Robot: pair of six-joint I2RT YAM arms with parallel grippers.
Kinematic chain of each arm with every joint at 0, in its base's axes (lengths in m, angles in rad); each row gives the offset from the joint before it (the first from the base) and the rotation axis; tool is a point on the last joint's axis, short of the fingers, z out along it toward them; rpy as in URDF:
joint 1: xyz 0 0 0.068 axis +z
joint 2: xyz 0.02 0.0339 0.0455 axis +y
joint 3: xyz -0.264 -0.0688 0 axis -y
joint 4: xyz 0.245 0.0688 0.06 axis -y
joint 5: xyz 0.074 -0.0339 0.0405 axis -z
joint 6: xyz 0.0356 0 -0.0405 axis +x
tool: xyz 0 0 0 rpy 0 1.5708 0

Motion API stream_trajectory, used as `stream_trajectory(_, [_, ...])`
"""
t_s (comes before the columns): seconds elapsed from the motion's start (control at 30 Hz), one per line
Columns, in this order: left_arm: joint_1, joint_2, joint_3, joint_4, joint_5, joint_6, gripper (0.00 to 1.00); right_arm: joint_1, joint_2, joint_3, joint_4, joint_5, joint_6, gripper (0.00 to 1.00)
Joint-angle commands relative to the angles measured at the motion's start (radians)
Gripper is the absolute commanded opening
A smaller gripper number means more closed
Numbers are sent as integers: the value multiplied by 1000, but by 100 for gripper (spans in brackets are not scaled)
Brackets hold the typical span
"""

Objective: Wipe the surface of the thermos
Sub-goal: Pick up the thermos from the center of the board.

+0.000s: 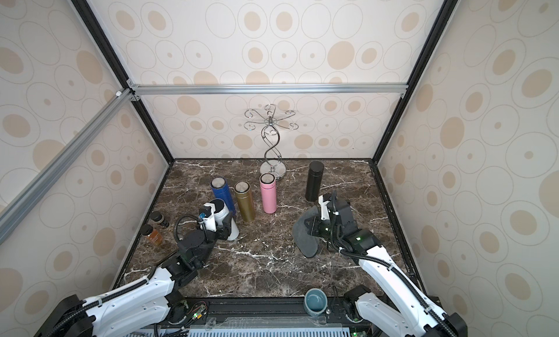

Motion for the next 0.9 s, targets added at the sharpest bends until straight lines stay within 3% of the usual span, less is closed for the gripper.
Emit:
stream_trajectory(0.0, [7, -68, 32, -52, 91, -73, 0, 11, 17, -16, 80, -104, 28, 0])
stream_trajectory(0.33, [5, -110, 65, -135, 242, -134, 0, 37, 103, -22, 163, -194, 52, 0])
stream_trajectory(0.6, [2, -91, 74, -88, 380, -199, 0, 79, 155, -90, 462, -358, 212, 0])
stream_trajectory(0.87, [2, -108, 47, 21, 403, -300, 0, 212, 280, -81, 676, -353, 294, 0])
